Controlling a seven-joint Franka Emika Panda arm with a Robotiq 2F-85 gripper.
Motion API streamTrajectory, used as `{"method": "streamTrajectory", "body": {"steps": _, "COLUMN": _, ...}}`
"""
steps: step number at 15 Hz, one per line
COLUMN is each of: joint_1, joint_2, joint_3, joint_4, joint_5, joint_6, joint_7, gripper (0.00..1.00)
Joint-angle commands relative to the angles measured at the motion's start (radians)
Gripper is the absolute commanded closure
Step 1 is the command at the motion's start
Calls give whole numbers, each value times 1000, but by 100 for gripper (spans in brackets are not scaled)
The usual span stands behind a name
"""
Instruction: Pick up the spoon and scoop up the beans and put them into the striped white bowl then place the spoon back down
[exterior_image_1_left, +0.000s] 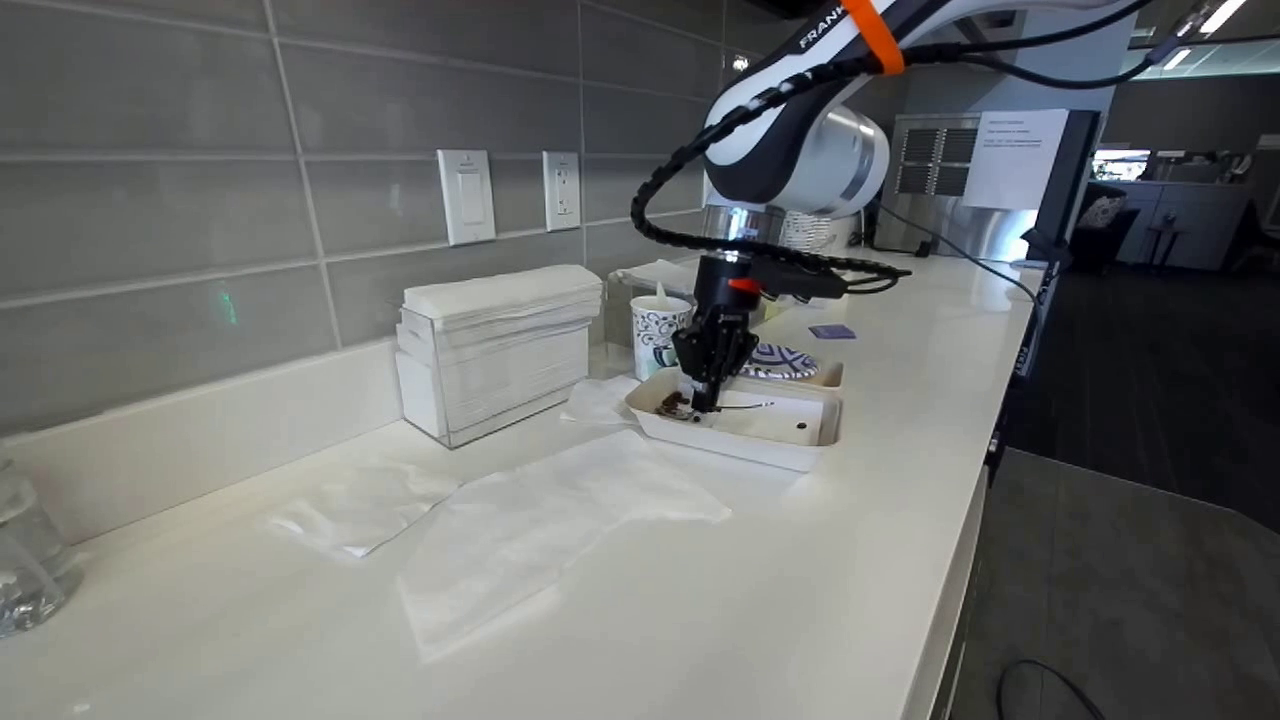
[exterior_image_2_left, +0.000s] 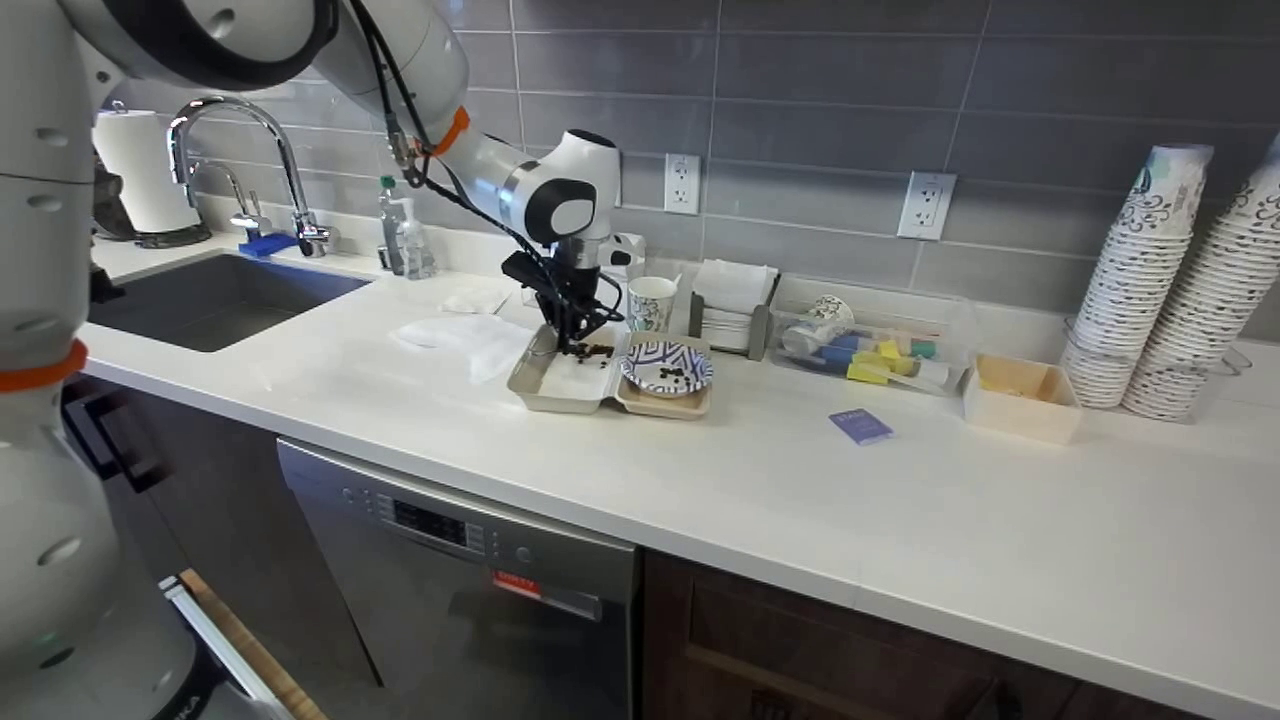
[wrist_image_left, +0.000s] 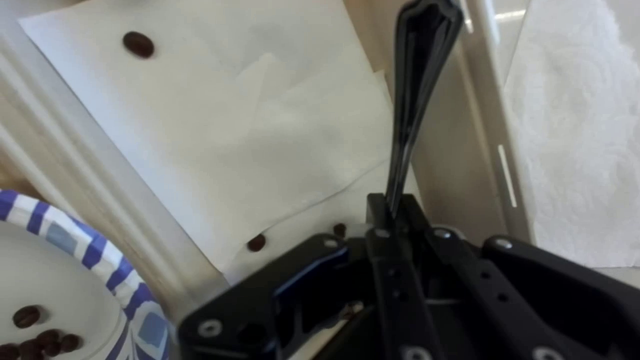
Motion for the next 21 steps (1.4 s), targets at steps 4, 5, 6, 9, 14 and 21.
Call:
{"method": "streamTrajectory", "body": {"steps": 4, "joint_1": -28, "joint_2": 34, "joint_3": 19, "joint_4": 52, "joint_5": 54, "joint_6": -61, "joint_7": -52, "gripper": 98}}
{"method": "streamTrajectory", "body": {"steps": 5, "joint_1": -29, "joint_2": 29, "joint_3": 22, "joint_4": 51, "joint_5": 56, "joint_6": -75, "joint_7": -59, "gripper": 98}}
{"method": "streamTrajectory", "body": {"steps": 6, "joint_1": -27, "joint_2": 26, "joint_3": 22, "joint_4": 49, "joint_5": 56, "joint_6": -88, "joint_7": -60, "gripper": 98}}
{"method": "streamTrajectory", "body": {"steps": 9, "joint_1": -27, "joint_2": 23, "joint_3": 26, "joint_4": 54, "joint_5": 61, "joint_6": -136, "joint_7": -67, "gripper": 98}}
{"method": "streamTrajectory", "body": {"steps": 14, "joint_1": -27, "joint_2": 44, "joint_3": 19, "joint_4": 77, "joint_5": 59, "joint_6": -149, "joint_7": -56, "gripper": 98}}
{"method": "streamTrajectory", "body": {"steps": 21, "joint_1": -41, "joint_2": 67, "joint_3": 15, "joint_4": 105, "joint_5": 64, "joint_6": -143, "joint_7": -54, "gripper": 98}}
